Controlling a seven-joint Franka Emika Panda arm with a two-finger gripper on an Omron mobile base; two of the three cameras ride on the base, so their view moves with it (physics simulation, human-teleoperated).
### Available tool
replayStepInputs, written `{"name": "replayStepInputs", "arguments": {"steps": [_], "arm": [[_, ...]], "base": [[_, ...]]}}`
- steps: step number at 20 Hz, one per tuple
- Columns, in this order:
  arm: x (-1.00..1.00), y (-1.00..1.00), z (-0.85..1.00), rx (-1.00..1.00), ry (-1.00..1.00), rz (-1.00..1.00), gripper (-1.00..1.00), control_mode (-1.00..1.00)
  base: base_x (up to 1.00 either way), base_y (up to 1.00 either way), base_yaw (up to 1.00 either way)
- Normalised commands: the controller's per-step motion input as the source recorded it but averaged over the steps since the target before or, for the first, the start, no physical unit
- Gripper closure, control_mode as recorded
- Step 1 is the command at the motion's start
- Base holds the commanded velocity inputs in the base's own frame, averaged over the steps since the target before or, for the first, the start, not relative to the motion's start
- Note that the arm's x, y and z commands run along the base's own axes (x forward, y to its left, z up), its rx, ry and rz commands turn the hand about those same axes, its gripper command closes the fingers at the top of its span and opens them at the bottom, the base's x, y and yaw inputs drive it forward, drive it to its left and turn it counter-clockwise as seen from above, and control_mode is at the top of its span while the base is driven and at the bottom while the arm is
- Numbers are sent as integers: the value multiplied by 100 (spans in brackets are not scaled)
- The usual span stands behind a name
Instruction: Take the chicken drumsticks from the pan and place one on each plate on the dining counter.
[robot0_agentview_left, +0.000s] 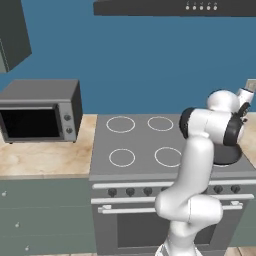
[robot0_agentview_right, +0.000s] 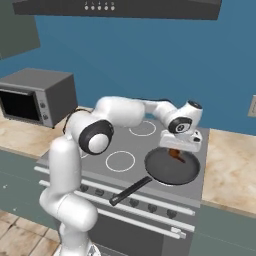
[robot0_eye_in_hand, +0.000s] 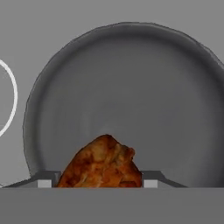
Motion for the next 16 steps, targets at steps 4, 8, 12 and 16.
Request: {"name": "replayStepInputs", "arguments": {"steps": [4,8,12,16], "arm": [[-100,56,1,-16,-7,40,100,-100],[-100,63,19,-17,-2,40,100,-100],[-90,68,39,-15,0,38,100,-100],[-78,52,63,-9,0,38,100,-100]], "base": [[0,0,0],[0,0,0],[0,0,0],[0,0,0]]}}
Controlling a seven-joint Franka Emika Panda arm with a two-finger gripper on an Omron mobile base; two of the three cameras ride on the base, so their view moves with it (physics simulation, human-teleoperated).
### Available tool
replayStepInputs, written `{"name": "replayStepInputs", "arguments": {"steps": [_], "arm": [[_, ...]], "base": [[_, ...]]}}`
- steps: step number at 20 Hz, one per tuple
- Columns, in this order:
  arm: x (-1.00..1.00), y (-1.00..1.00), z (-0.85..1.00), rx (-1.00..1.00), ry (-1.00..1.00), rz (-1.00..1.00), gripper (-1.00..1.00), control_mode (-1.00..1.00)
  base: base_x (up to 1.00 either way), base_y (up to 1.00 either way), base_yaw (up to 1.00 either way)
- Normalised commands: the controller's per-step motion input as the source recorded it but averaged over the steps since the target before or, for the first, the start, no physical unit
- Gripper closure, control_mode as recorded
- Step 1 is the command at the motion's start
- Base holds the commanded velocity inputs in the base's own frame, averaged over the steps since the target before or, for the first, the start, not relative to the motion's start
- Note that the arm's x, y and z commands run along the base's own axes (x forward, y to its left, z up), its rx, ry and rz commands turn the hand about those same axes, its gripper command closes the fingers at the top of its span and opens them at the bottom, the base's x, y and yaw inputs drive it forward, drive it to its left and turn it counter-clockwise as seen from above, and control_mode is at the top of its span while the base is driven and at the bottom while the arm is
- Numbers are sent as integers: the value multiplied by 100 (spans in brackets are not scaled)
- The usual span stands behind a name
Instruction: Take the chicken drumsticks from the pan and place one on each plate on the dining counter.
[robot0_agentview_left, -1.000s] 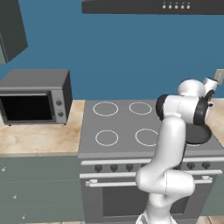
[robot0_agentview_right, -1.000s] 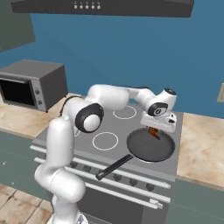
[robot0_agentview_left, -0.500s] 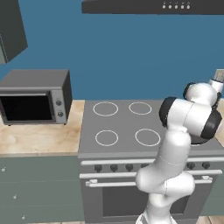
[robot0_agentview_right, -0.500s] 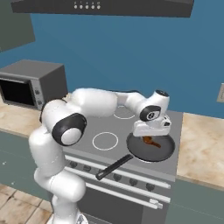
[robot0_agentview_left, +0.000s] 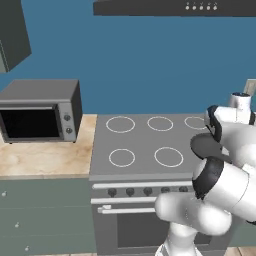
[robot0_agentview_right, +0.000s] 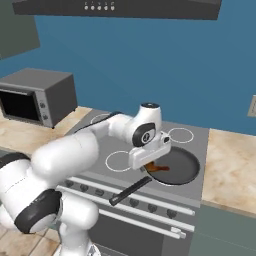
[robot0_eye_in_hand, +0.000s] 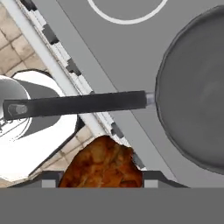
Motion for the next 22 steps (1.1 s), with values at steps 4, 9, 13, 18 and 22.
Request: {"name": "replayStepInputs", "arguments": {"steps": [4,9,13,18,22], "arm": [[-84,39,74,-6,0,37,100,-100],[-81,39,58,-4,0,23,100,-100],[-47,38,37,0,0,2,100,-100],[-13,14,8,0,0,1,100,100],[0,0,0,0,0,0,100,100]], "base": [[0,0,0],[0,0,0],[0,0,0],[-23,27,9],[-26,62,36]]}}
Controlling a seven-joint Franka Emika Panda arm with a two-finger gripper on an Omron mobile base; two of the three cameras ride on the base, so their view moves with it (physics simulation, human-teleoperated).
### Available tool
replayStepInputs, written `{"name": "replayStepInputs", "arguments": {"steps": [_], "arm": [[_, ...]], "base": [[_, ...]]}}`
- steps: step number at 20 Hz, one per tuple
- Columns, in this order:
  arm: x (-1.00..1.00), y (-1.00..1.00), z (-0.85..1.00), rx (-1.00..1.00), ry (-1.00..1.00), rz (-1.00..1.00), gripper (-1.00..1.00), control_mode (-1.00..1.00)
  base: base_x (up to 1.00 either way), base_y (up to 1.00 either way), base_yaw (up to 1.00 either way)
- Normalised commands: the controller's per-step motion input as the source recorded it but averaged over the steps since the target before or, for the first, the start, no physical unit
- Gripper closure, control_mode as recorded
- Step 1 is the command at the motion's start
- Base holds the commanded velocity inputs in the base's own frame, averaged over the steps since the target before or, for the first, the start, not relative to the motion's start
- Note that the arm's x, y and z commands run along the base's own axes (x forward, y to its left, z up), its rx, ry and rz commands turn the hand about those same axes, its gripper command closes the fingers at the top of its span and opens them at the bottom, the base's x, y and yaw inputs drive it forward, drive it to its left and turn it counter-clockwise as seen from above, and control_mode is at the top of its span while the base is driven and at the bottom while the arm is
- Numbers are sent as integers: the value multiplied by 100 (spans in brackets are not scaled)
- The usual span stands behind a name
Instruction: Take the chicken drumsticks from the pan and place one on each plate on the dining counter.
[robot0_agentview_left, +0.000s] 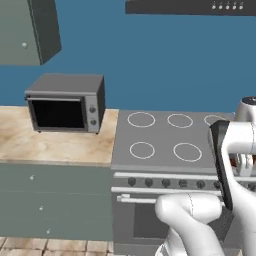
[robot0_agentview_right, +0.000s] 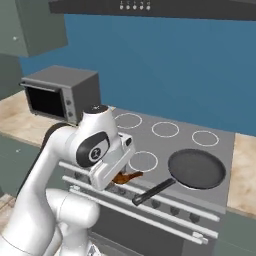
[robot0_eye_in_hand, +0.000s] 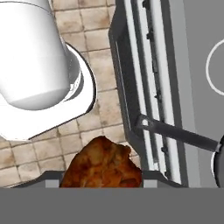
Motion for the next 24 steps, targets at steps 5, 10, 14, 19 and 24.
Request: {"name": "replayStepInputs", "arguments": {"steps": [5,10,14,19,24], "arm": [[0,0,0,0,0,0,100,100],[0,0,0,0,0,0,100,100],[0,0,0,0,0,0,100,100],[0,0,0,0,0,0,100,100],[0,0,0,0,0,0,100,100]], "base": [[-7,77,52],[0,71,67],[0,61,72],[0,86,64],[0,99,50]]}}
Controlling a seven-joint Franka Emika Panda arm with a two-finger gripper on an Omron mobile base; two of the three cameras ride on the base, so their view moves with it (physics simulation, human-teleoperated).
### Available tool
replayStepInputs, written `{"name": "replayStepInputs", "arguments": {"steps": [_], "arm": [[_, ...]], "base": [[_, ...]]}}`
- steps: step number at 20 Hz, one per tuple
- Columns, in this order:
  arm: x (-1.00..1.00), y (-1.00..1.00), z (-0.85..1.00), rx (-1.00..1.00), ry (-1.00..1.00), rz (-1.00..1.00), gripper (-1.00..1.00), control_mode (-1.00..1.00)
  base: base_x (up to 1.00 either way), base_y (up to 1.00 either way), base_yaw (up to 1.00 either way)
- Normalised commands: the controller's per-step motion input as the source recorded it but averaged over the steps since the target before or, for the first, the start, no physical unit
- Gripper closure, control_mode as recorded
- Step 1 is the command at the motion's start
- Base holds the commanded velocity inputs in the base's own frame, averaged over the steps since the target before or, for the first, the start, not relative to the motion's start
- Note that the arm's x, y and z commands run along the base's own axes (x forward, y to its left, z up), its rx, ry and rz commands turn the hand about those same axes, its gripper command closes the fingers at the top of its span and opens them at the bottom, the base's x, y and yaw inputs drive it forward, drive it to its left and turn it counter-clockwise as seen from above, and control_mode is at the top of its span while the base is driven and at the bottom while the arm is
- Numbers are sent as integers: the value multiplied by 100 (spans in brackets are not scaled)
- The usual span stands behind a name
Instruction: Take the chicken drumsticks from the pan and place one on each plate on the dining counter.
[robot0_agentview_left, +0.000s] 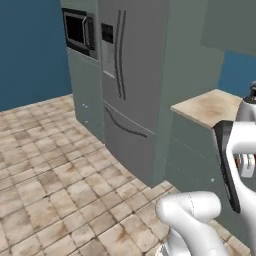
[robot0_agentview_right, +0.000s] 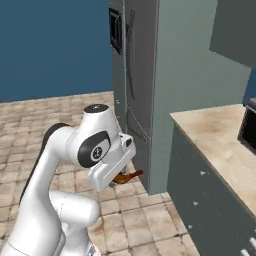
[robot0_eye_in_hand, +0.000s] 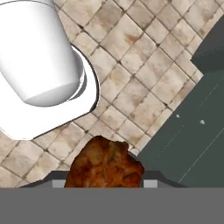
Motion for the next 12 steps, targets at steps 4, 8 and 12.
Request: {"name": "replayStepInputs", "arguments": {"steps": [4,8,12], "arm": [[0,0,0,0,0,0,100,100],[0,0,0,0,0,0,100,100],[0,0,0,0,0,0,100,100]], "base": [[0,93,43],[2,88,35],[16,81,28]]}}
